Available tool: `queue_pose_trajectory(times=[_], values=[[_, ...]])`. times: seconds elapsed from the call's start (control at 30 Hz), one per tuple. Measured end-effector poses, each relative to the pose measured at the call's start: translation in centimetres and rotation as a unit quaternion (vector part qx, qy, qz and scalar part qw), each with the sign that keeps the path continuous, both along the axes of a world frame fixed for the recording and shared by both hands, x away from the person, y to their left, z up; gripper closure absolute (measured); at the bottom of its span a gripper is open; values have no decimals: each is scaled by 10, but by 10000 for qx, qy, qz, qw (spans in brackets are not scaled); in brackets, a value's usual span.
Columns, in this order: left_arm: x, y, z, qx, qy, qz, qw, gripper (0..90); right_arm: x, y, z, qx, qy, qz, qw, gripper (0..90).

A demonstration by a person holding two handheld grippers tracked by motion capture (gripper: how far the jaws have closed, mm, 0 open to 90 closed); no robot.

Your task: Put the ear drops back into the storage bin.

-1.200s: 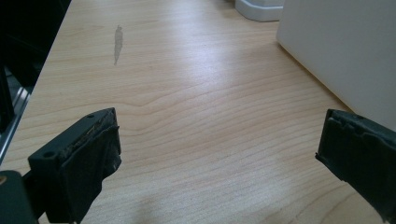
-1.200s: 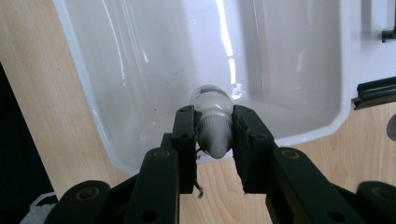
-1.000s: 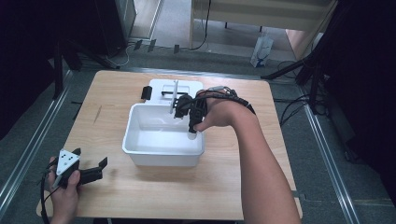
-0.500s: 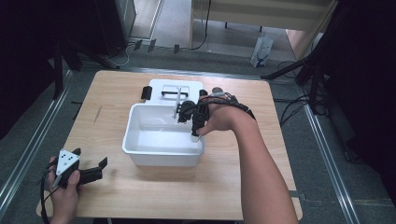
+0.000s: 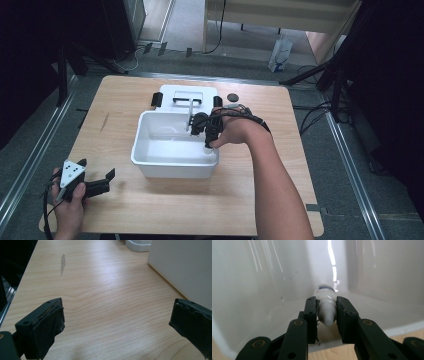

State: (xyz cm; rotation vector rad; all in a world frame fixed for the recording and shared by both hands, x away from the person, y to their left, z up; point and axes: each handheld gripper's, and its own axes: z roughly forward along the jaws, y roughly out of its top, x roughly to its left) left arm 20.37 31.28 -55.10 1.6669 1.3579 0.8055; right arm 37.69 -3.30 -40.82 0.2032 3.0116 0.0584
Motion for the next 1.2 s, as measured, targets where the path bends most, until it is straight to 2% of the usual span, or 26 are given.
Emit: queue_pose_trajectory(times=[0.1,0.3,0.53,0.67,0.9,0.97,1.2], values=[[0,0,0,-3,-1,0,10000,0,2,0,-8,-6,-86,148,9999,722],[0,0,0,-33,5,-3,10000,0,6,1,-17,-28,-104,211,9997,721],[0,0,0,-39,0,-11,10000,0,10,3,-23,-72,-23,66,10000,720],[0,1,0,-34,9,-18,10000,0,12,4,-27,-99,4,65,9999,720],[-1,1,0,-48,8,-31,10000,0,15,10,-33,-310,-15,139,9994,719],[-1,1,0,-50,10,-26,10000,0,15,11,-33,-238,-1,135,9996,719],[-1,1,0,-53,1,-22,10000,0,17,10,-34,-277,-3,55,9996,711]])
